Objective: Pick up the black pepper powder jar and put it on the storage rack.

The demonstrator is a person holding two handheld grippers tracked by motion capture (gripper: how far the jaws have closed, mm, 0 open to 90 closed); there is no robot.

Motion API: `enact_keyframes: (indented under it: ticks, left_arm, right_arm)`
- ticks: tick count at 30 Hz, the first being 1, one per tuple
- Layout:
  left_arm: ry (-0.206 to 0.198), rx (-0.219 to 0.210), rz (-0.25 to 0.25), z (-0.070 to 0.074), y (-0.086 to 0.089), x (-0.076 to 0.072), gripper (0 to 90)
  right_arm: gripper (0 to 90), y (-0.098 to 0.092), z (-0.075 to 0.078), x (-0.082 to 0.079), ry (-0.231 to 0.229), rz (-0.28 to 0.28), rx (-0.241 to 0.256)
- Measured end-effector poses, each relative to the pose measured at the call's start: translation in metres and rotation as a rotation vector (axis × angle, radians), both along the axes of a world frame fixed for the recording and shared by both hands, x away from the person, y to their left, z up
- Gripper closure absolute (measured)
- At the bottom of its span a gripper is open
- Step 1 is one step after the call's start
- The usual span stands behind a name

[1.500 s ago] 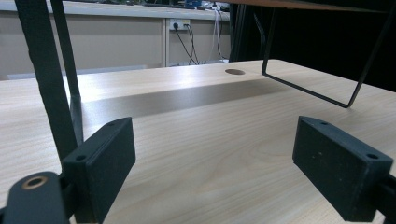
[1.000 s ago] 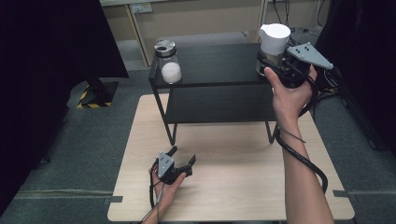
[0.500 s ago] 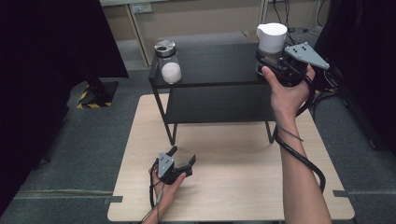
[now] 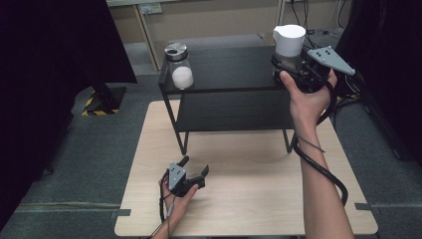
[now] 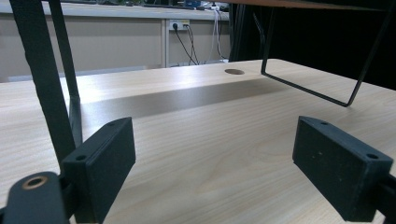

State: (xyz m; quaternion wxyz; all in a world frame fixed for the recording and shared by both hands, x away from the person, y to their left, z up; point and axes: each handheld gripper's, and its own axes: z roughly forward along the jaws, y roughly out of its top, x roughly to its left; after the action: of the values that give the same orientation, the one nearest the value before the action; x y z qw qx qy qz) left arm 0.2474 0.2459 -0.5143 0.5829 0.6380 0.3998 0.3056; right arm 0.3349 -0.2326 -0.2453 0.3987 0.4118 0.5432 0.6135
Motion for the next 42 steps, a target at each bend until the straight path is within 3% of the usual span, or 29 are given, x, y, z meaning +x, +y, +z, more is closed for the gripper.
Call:
enact_keyframes:
  ticks: [7,42]
  left_arm:
    - [0.001,-0.003,0.000,0.000,0.000,0.000,12.3]
    - [0.005,0.001,-0.003,0.001,-0.001,0.001,12.3]
  right_arm:
    - [9.3,-0.002,0.000,-0.002,0.004,0.020,0.005]
    - [9.3,-0.015,-0.011,-0.033,-0.035,0.038,-0.022]
